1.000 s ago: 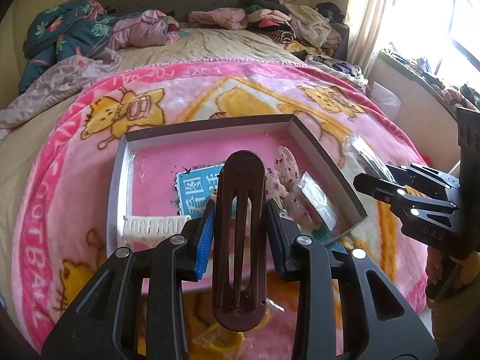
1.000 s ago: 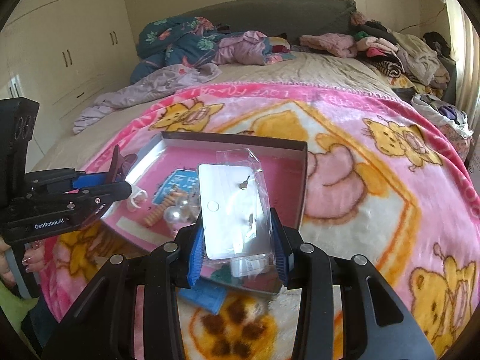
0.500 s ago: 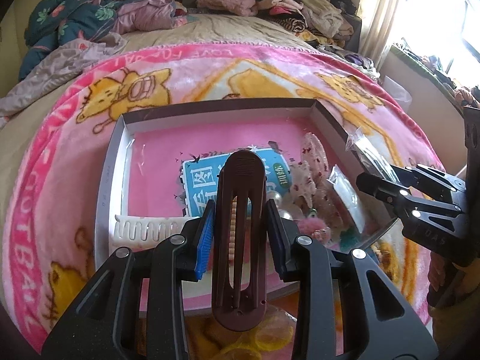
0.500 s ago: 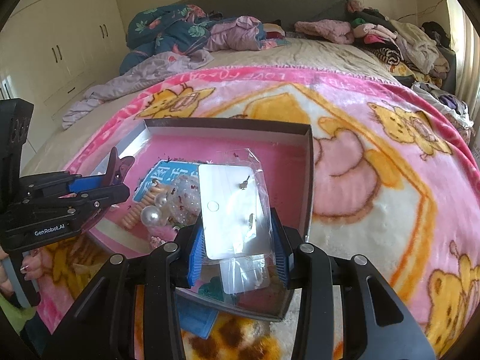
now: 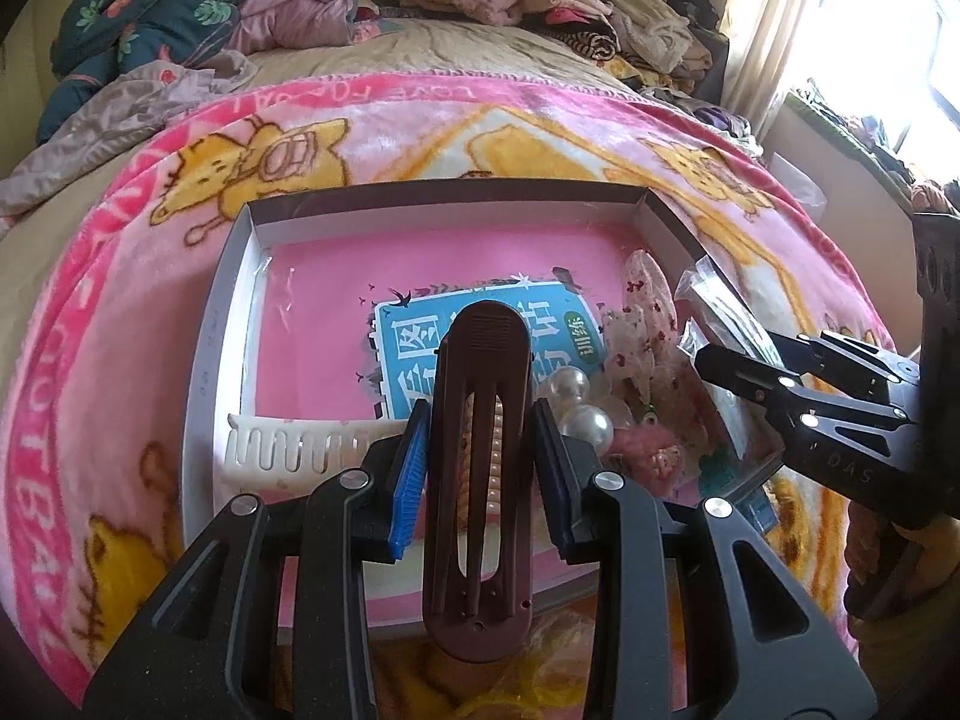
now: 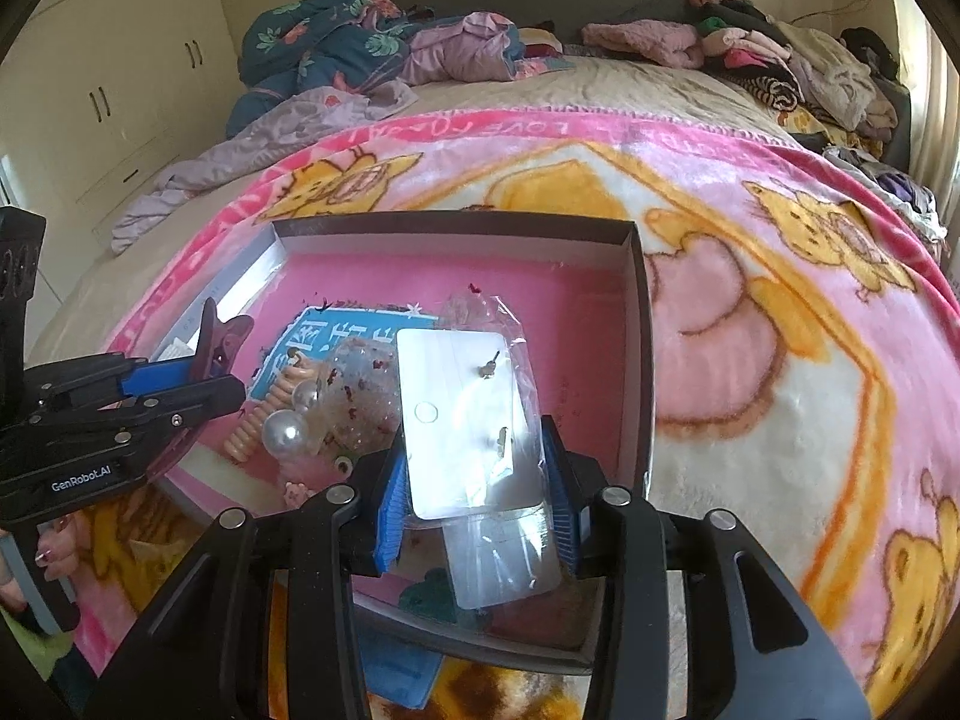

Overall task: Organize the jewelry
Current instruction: 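Open the left tool to release the clip while the right tool releases the card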

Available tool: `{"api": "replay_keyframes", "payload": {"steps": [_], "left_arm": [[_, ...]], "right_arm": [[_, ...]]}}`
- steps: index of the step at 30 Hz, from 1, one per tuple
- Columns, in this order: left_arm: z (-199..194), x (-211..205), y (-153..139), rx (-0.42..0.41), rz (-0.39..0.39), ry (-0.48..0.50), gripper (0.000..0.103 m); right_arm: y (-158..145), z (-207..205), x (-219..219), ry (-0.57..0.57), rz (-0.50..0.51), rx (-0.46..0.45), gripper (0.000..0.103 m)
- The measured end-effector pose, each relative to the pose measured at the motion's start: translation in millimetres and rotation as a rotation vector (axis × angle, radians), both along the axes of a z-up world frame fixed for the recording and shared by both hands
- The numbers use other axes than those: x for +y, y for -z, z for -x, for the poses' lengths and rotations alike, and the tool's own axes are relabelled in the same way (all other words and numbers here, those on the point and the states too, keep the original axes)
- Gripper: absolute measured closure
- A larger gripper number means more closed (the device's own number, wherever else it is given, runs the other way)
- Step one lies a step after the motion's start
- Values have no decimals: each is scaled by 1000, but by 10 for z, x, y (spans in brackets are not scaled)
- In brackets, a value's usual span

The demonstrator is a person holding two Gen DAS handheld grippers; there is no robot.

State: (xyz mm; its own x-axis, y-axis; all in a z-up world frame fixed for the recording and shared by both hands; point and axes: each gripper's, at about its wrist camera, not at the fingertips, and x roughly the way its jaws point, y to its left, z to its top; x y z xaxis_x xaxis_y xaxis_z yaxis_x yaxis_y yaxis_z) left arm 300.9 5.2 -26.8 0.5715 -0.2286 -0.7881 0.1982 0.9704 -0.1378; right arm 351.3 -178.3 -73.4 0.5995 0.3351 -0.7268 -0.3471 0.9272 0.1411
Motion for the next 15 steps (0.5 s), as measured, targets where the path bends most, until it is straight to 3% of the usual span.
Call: {"api": "replay_keyframes", "payload": {"steps": [2, 4, 7, 15], "left_arm": [[6, 2, 8, 2, 0, 3, 78], [17, 5, 10, 3, 4, 3, 76], [49, 4, -22, -6, 8, 5, 65], [205, 44, -203, -49, 12, -7, 50]], "right_arm": [[6, 21, 5, -3, -3, 4, 58], [7, 60, 10, -1, 7, 1, 47], [-7, 128, -12, 9, 12, -5, 42], [-161, 398, -152, 42, -1, -45, 29]]}}
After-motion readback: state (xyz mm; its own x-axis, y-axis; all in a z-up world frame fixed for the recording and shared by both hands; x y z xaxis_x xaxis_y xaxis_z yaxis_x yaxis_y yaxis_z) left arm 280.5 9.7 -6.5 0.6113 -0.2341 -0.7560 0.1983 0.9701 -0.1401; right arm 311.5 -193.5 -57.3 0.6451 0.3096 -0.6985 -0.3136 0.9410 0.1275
